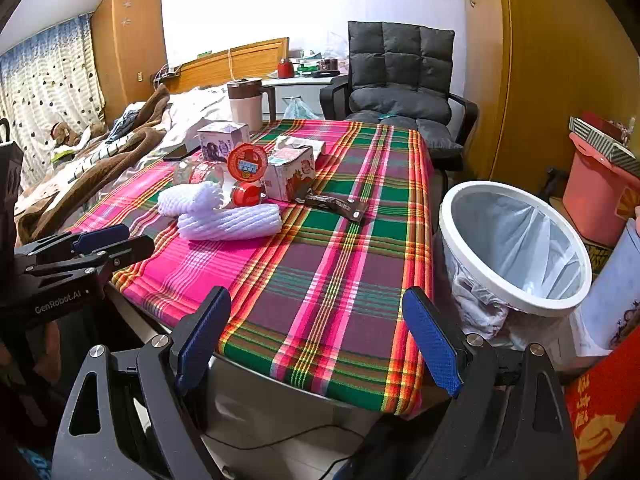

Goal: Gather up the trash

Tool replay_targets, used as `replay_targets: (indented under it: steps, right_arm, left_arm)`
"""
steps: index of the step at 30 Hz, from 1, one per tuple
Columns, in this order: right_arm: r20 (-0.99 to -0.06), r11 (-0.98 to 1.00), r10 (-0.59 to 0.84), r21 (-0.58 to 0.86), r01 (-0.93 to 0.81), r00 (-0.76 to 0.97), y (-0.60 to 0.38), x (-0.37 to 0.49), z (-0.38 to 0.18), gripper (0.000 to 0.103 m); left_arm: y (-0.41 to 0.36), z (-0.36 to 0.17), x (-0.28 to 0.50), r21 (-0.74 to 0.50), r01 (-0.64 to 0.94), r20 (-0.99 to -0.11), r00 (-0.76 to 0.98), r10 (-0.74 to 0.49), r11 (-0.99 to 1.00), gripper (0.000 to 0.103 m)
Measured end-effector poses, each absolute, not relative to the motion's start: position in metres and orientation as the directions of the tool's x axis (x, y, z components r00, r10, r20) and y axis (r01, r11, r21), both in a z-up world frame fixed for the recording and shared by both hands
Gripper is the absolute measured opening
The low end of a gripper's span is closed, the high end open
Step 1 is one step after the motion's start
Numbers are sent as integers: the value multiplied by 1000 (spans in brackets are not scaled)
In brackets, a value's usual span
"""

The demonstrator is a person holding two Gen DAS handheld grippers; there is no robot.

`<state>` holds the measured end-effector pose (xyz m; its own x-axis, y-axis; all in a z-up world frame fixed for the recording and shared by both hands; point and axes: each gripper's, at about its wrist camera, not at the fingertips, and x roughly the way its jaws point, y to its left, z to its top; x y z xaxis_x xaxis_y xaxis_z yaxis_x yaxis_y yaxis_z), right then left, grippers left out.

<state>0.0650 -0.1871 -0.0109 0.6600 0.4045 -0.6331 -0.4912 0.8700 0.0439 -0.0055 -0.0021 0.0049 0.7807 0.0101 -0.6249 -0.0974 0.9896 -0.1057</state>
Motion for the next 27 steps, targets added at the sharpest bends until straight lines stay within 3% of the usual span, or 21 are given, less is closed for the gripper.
replay_targets:
  steps: [27]
  right_arm:
    - [-632,870,404,43,-491,661,-187,64,-11,88]
  left_arm:
    - [-3,8,-9,-81,-111,-613,789,38,991,51]
